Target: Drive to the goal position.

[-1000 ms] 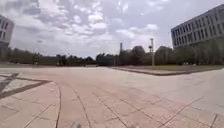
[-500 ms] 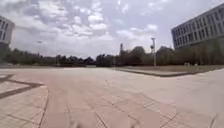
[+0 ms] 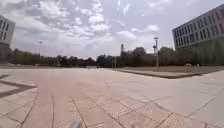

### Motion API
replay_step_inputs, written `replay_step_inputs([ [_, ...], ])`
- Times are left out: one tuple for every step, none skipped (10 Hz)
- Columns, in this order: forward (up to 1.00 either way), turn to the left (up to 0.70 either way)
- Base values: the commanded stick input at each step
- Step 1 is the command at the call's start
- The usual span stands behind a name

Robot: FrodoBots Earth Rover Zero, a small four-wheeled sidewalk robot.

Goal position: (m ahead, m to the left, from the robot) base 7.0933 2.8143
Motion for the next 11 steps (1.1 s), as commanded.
replay_step_inputs([
  [0.99, 0.04],
  [0.99, 0.04],
  [0.99, 0.04],
  [0.99, 0.04],
  [0.99, 0.04],
  [0.99, 0.04],
  [0.99, 0.04],
  [0.99, 0.04],
  [0.99, 0.04],
  [0.99, 0.04],
  [0.99, 0.04],
])
